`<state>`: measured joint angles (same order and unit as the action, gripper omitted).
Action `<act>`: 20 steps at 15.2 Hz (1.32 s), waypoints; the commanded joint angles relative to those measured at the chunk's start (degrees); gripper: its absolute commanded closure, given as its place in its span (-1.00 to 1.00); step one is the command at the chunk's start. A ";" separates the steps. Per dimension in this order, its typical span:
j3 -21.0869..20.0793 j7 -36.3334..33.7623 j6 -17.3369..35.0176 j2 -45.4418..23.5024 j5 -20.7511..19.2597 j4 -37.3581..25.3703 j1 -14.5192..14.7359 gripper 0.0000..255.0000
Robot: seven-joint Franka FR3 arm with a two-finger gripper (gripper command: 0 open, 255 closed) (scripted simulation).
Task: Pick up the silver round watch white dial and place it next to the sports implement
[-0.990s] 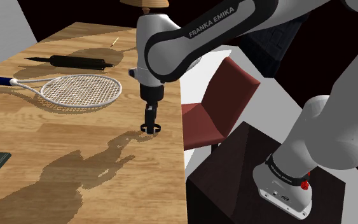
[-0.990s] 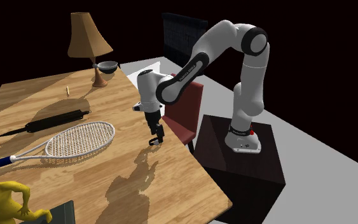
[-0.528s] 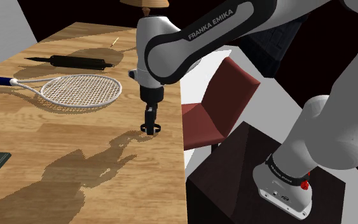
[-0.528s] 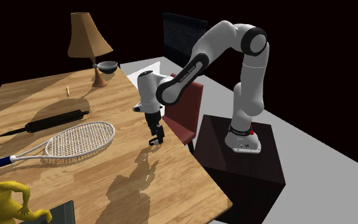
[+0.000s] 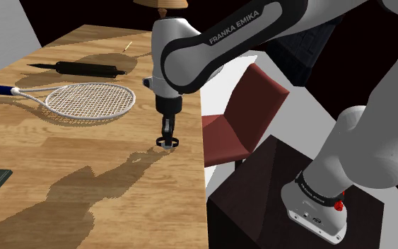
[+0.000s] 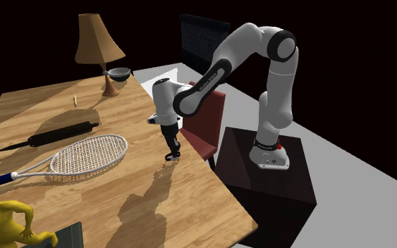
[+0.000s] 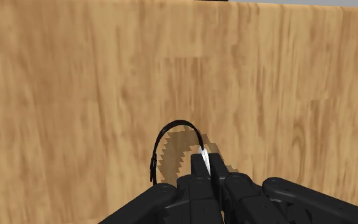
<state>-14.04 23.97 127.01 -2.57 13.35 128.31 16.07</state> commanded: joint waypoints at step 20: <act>0.49 -1.72 -13.56 6.50 -0.13 -7.23 -0.46 1.00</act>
<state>-13.54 22.44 114.21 3.76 13.25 121.66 15.59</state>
